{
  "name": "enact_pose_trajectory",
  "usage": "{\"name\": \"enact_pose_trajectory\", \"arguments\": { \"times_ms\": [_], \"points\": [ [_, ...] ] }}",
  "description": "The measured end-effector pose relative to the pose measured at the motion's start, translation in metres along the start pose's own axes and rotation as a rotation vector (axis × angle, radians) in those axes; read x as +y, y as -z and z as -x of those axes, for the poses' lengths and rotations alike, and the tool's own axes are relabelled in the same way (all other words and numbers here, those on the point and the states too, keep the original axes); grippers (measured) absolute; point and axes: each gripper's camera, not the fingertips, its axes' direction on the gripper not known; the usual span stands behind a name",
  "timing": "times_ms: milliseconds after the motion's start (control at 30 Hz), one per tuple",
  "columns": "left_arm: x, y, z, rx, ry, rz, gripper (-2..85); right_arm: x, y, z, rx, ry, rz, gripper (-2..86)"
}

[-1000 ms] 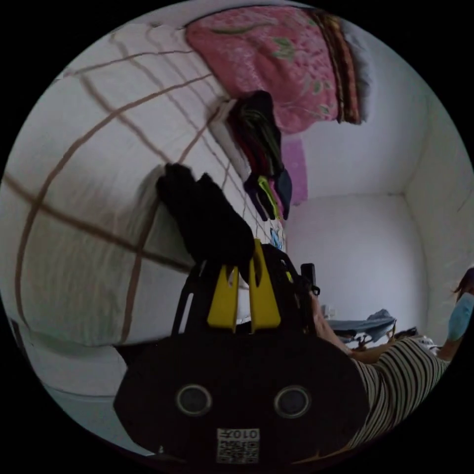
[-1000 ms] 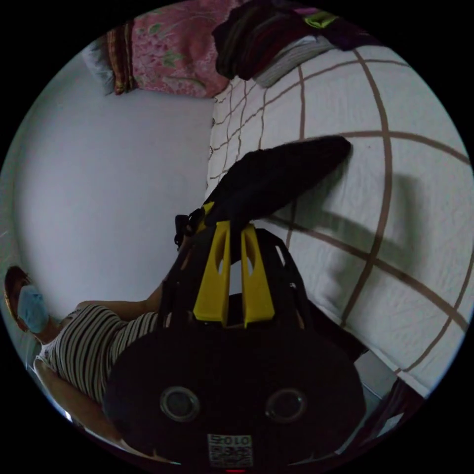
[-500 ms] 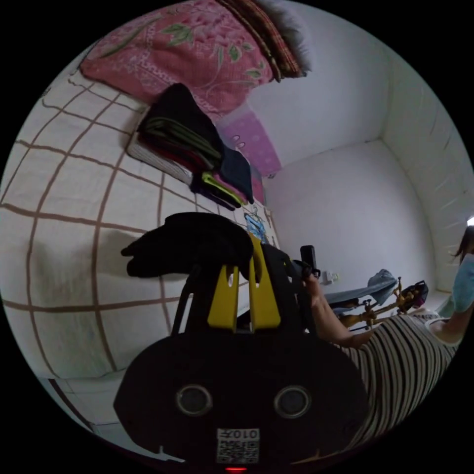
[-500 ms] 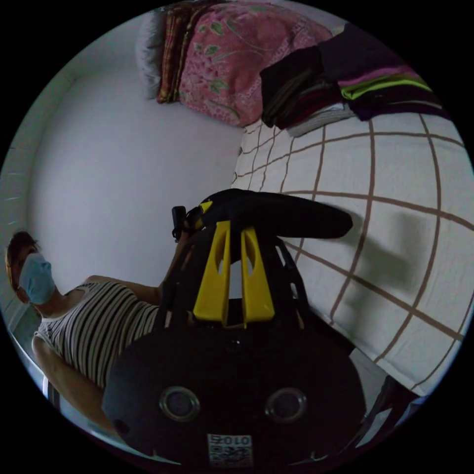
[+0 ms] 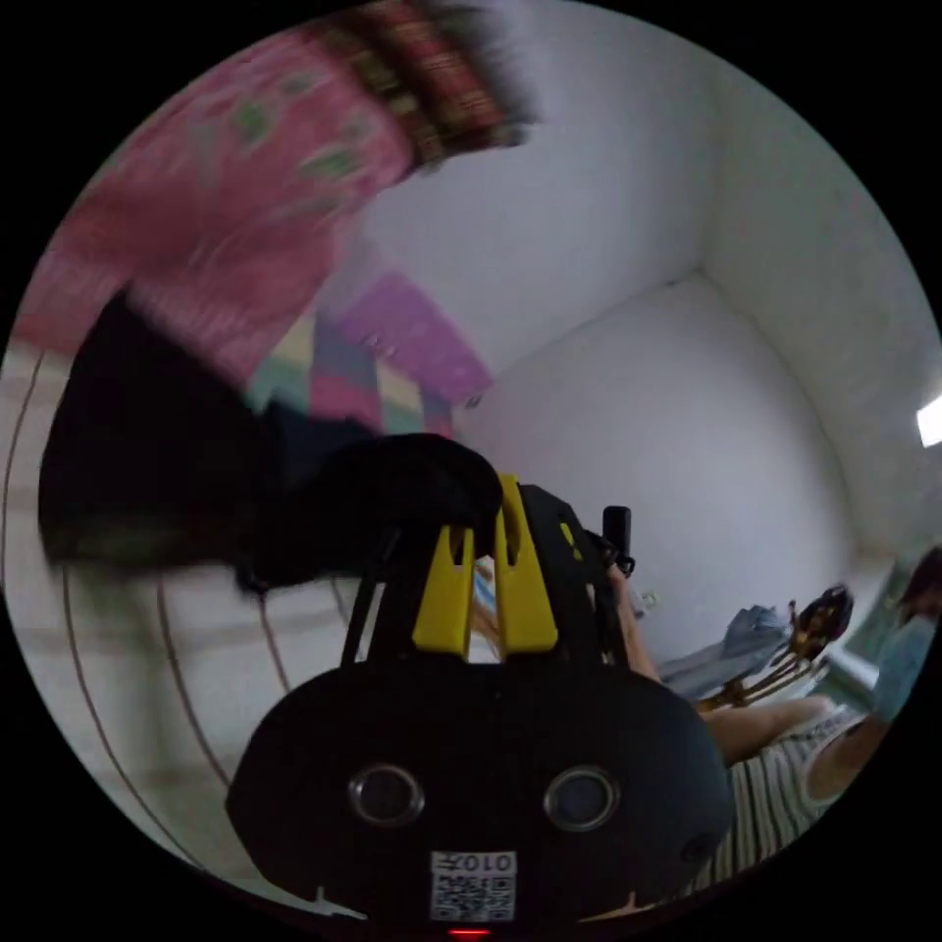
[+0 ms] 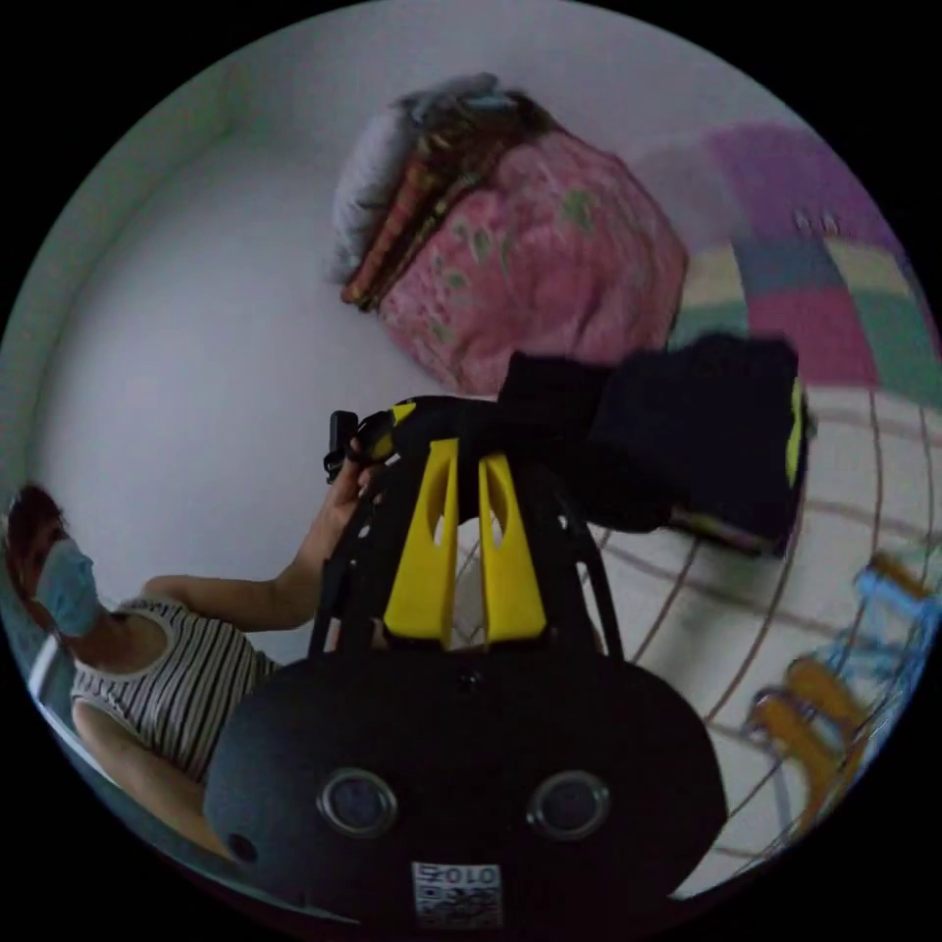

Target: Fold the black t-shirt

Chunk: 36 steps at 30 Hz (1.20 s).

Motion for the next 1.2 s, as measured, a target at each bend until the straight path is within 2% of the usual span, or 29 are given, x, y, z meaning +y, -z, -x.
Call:
{"name": "enact_pose_trajectory", "arguments": {
  "times_ms": [67,200,300,367,433,533,633,833,933,1033,1200],
  "points": [
    [-0.048,-0.026,-0.006,0.032,-0.07,-0.082,7.3,-0.038,0.027,-0.008,0.036,0.082,-0.028,5.2],
    [-0.082,-0.081,0.036,0.014,0.034,-0.095,7.1,-0.096,0.046,-0.065,0.113,0.101,0.03,5.2],
    [-0.079,-0.133,0.094,-0.034,0.224,-0.048,7.0,-0.114,0.033,-0.136,0.163,-0.05,0.145,5.2],
    [-0.06,-0.169,0.143,-0.017,0.476,0.0,6.9,-0.114,0.021,-0.181,0.162,-0.183,0.22,5.2],
    [-0.046,-0.186,0.163,-0.02,0.614,0.027,6.9,-0.109,0.013,-0.223,0.168,-0.304,0.314,5.2],
    [-0.055,-0.197,0.164,0.051,0.55,-0.032,7.0,-0.116,0.031,-0.243,0.107,-0.288,0.26,5.1],
    [-0.092,-0.206,0.145,0.005,0.386,0.037,7.0,-0.137,0.053,-0.25,0.095,-0.249,0.237,5.1],
    [-0.14,-0.216,0.083,-0.125,0.096,0.057,7.1,-0.178,0.089,-0.241,0.197,-0.114,0.165,5.0],
    [-0.128,-0.229,0.102,-0.133,0.263,0.117,7.2,-0.175,0.083,-0.269,0.16,-0.241,0.269,5.1],
    [-0.115,-0.233,0.118,-0.035,0.381,0.069,7.2,-0.168,0.086,-0.286,0.092,-0.306,0.231,5.1],
    [-0.129,-0.241,0.109,-0.052,0.354,0.136,7.4,-0.172,0.095,-0.297,0.033,-0.335,0.208,5.1]
  ]
}}
